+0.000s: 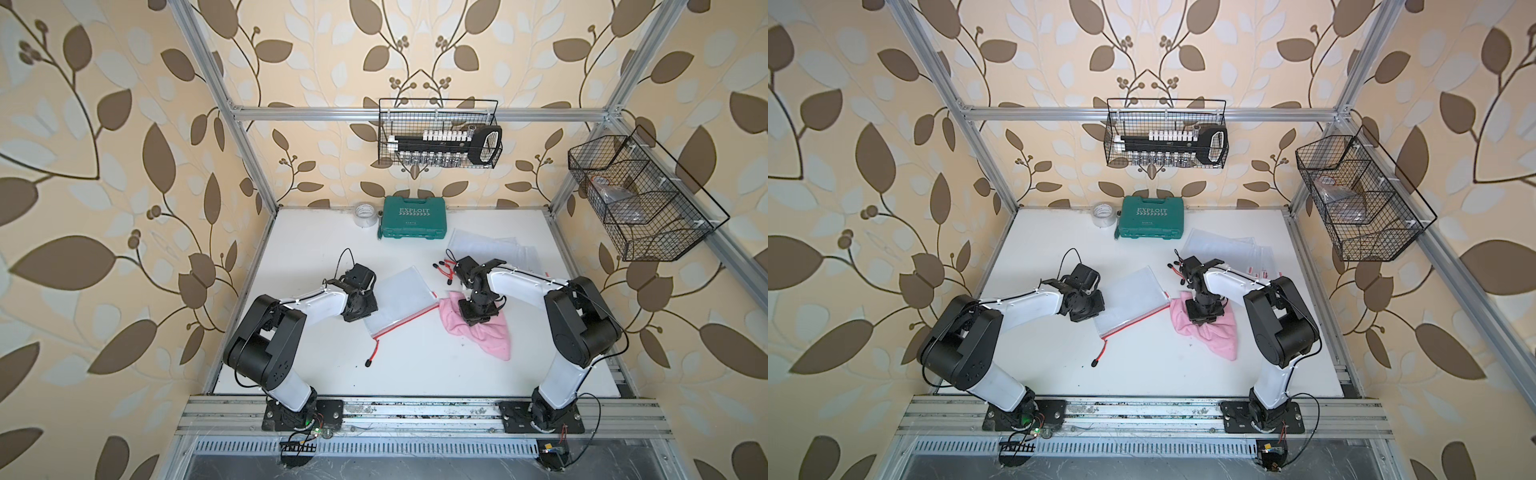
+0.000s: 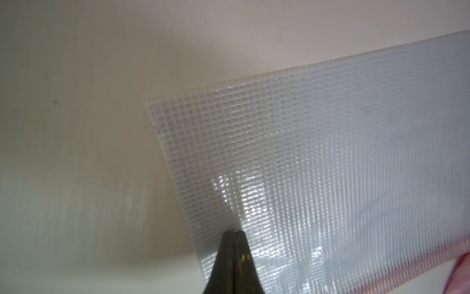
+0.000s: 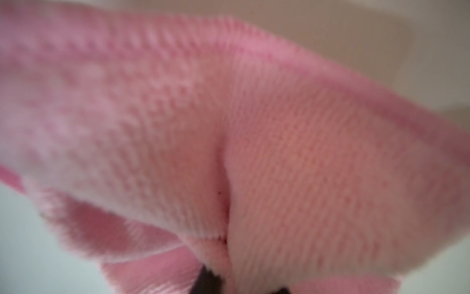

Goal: Wipe the document bag
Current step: Wipe the dirt from the document bag.

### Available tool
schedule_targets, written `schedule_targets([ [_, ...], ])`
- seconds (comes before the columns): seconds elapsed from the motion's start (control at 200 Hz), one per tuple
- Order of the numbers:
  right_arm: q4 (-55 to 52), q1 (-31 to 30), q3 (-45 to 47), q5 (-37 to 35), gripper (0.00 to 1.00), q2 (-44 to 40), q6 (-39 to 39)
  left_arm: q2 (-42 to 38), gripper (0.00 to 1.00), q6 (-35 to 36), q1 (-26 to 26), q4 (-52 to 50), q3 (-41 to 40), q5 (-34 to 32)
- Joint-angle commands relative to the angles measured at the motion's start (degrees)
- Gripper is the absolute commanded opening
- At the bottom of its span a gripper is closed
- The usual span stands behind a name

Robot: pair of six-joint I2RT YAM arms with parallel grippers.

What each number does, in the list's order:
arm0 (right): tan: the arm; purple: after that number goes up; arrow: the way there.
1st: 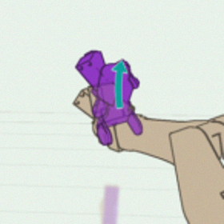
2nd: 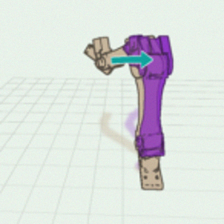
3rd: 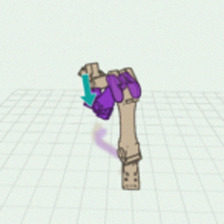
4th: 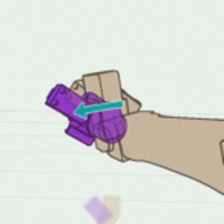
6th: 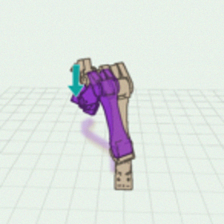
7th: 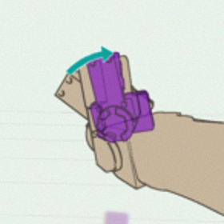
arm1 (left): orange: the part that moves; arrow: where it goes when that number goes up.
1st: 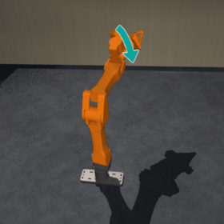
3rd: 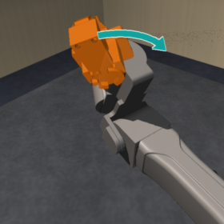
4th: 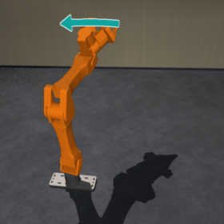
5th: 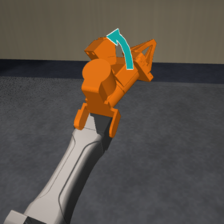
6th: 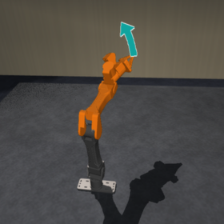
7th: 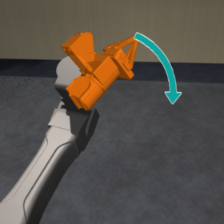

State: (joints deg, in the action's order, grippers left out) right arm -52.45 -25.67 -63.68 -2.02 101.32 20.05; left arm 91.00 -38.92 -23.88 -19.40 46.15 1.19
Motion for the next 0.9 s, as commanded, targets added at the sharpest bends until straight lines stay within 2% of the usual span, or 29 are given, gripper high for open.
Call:
schedule_targets([
  [0.0,-6.36,-0.82,-6.56,-1.67,0.00,-5.75,-0.79,1.07,0.00,0.95,0.76,-7.69,-2.00,-0.43],
  [0.1,-7.84,-3.14,-16.18,1.75,0.00,-7.51,-2.53,0.35,0.00,1.05,0.76,-6.64,-3.07,0.51],
  [0.18,-5.88,-3.81,-22.75,12.08,0.00,-3.84,-2.19,0.13,0.00,1.04,0.76,-6.35,-3.61,1.13],
  [0.31,0.63,-8.37,-33.88,24.59,0.00,7.96,-0.49,-0.11,0.00,0.59,0.76,-6.62,-4.11,1.75],
  [0.46,12.11,-11.81,-43.39,36.87,0.00,21.08,6.55,-0.68,0.00,-0.16,0.76,-7.00,-4.40,1.62],
  [0.565,11.35,-14.21,-50.71,42.21,0.00,30.85,8.40,-1.33,0.00,-0.94,0.76,-7.15,-4.40,1.35],
  [0.715,7.79,-13.22,-49.77,36.11,0.00,35.62,8.37,-1.64,0.00,-1.98,0.76,-7.55,-4.44,0.48],
  [0.83,-2.60,-9.47,-49.33,19.09,0.00,35.76,3.23,-1.32,0.00,-2.69,0.76,-7.35,-4.84,0.52],
  [0.895,-6.09,-7.85,-48.10,5.51,0.00,33.66,0.56,-1.04,0.00,-2.91,0.76,-7.17,-4.91,0.82],
])
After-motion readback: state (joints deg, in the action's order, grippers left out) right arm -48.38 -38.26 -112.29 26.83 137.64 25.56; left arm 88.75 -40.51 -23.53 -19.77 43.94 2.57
